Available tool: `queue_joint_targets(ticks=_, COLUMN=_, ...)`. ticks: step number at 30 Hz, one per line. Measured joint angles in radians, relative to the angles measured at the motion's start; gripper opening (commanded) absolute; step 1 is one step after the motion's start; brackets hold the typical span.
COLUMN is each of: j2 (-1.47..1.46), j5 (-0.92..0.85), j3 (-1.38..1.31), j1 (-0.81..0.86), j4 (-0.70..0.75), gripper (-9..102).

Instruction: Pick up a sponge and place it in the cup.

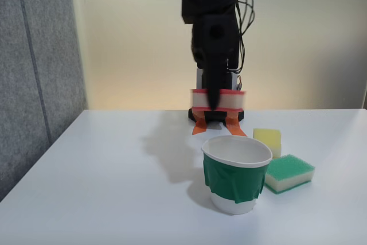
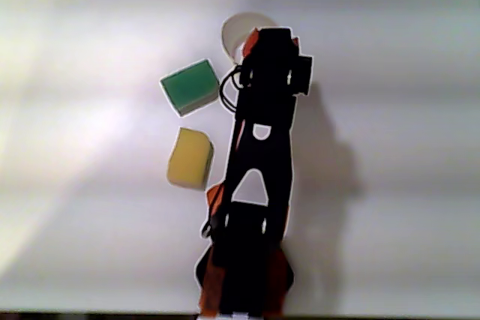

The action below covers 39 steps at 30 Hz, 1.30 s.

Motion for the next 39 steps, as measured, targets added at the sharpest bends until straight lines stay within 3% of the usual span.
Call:
queue_joint_targets(ticks=13, j2=-0.089, j5=-0.003, j3=-0.124, j1=-0.063, j4=-0.069, gripper=0)
queue_joint_targets(ticks=27, j2=-0.147, j5=-0.026, j3=-0.064, j1=-0.100, j4=-0.242, gripper=0)
queue_joint_targets(ticks=35, j2=-0.149, j5=-0.031, j3=-0.009, j1=-0.100, j4=-0.331, gripper=37)
queue_joint_targets(ticks=39, j2=-0.149, j5=-0.044, j3=-0.009, j1=-0.064, j4=-0.353, gripper=44)
